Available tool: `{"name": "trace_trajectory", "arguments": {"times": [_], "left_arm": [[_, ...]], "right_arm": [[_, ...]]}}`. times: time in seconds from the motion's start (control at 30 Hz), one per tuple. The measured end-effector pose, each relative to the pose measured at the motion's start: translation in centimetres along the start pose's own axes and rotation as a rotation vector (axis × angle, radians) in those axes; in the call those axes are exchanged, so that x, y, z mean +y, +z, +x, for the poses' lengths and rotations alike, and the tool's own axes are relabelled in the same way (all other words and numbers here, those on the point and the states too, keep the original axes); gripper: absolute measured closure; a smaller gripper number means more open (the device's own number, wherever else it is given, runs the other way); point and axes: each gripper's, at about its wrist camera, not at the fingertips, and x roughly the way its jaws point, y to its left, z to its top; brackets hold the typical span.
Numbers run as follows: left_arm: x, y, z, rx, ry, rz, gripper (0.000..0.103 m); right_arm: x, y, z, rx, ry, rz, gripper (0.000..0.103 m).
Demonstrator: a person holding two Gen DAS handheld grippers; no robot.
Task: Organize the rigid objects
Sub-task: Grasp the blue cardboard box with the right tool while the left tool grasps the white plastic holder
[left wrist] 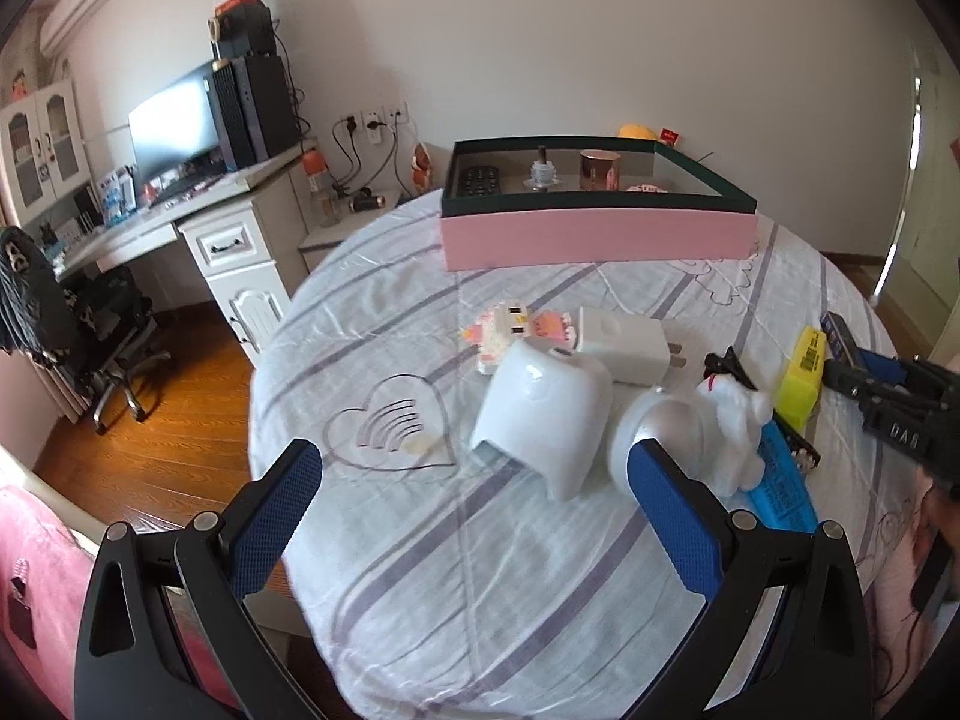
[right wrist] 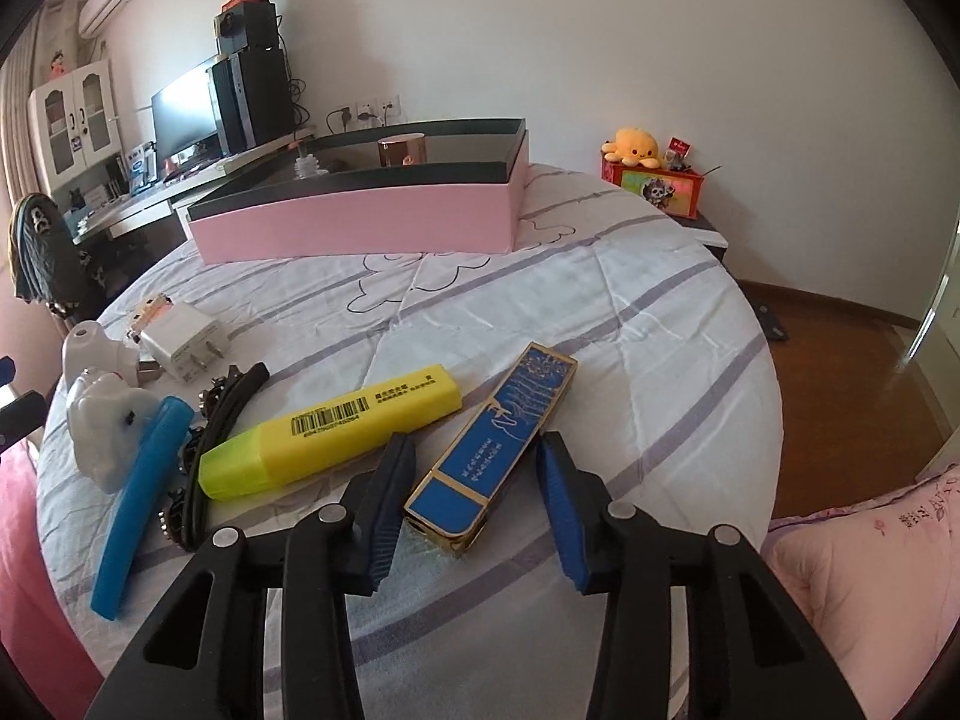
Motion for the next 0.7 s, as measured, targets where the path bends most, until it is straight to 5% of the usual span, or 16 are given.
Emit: {"name": "trace_trajectory", "arguments": {"times": [0.6, 0.7], "left_arm": [[0.3, 1.7, 3.8, -0.011, -0.017, -0.029, 0.001], [0.0, 1.9, 4.4, -0.02, -0.037, -0.019, 0.008]], "right_arm": [[0.6, 0.2, 0.8, -0.018, -0.004, -0.017, 0.037], [0.5, 0.3, 0.9, -0.023, -0.013, -0.01, 0.037]]}}
